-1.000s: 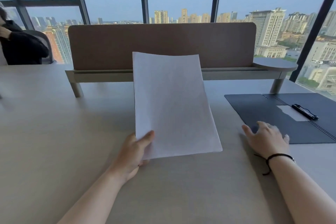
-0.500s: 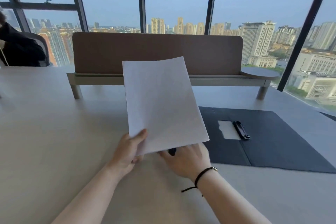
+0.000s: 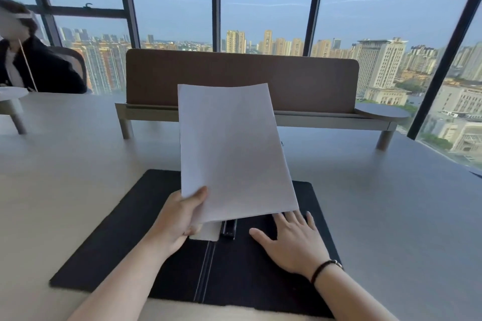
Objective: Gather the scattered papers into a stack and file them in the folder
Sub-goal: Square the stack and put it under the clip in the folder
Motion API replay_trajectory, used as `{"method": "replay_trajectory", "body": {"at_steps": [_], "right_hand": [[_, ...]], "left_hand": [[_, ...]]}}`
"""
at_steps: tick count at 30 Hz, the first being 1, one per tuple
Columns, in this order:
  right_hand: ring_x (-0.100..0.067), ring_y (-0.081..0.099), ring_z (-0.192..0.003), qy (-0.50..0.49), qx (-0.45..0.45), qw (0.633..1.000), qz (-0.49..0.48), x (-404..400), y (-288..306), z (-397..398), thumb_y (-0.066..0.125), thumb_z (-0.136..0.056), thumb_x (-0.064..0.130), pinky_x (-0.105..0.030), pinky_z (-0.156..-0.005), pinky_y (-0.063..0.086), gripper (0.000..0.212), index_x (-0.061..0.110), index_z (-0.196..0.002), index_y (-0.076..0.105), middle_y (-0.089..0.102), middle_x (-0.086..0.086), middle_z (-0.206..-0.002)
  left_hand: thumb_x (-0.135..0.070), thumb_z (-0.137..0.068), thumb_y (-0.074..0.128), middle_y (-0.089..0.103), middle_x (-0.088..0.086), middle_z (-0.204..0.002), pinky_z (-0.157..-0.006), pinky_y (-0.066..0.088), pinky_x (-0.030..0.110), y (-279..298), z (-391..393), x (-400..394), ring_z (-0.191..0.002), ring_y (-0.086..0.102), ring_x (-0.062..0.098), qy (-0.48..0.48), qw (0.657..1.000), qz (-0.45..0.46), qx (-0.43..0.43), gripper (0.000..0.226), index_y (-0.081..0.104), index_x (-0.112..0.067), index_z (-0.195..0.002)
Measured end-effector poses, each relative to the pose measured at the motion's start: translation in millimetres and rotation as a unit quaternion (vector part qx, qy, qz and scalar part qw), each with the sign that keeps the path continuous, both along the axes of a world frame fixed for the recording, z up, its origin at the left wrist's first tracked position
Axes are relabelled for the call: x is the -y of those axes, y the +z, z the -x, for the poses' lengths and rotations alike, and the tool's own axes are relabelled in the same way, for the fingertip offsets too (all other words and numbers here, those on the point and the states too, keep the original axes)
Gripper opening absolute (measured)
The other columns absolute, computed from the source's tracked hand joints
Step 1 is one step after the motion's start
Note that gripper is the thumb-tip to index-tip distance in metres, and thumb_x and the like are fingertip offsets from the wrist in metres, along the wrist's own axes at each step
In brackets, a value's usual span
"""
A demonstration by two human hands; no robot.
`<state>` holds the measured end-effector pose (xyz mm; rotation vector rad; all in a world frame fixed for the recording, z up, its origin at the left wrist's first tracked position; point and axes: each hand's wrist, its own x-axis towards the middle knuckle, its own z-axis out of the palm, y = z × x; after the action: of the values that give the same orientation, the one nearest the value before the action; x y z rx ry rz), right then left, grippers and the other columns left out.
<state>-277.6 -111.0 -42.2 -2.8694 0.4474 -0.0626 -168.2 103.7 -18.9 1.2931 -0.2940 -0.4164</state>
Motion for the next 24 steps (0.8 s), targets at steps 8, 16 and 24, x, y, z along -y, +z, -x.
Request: {"method": "replay_trajectory", "body": {"at_steps": [8,16,24], "right_hand": [[-0.019,0.042,-0.139,0.013,0.015,0.994,-0.106,-13,-9,-40,0.021,-0.078,0.071,-0.048,-0.118,0.029,0.056,0.052,-0.127,0.037,0.053,0.021,-0.141],[-0.009,0.060,-0.122,0.000,0.016,0.916,-0.401,11,6,-34,0.063,-0.092,0.032,-0.032,-0.109,0.043,0.042,0.006,-0.126,0.063,0.065,-0.011,-0.126],[-0.040,0.068,-0.109,-0.068,0.102,0.625,-0.771,53,31,-23,0.049,-0.098,0.046,-0.054,-0.100,0.049,0.051,0.005,-0.123,0.069,0.072,-0.020,-0.119]], "left_hand": [[-0.022,-0.102,0.052,0.064,-0.002,-0.062,-0.048,0.012,0.033,1,4,2,-0.036,0.031,0.007,-0.020,0.997,-0.072,0.011,0.026,0.066,-0.005,-0.116],[-0.025,-0.100,0.055,0.064,0.002,-0.067,-0.043,0.015,0.029,1,2,2,-0.041,0.032,0.011,0.000,0.995,-0.093,0.026,0.026,0.069,-0.007,-0.114],[-0.033,-0.099,0.058,0.070,0.010,-0.078,-0.035,0.030,0.025,-3,11,10,-0.042,0.041,0.021,-0.027,0.979,-0.180,0.090,0.025,0.075,-0.015,-0.102]]}}
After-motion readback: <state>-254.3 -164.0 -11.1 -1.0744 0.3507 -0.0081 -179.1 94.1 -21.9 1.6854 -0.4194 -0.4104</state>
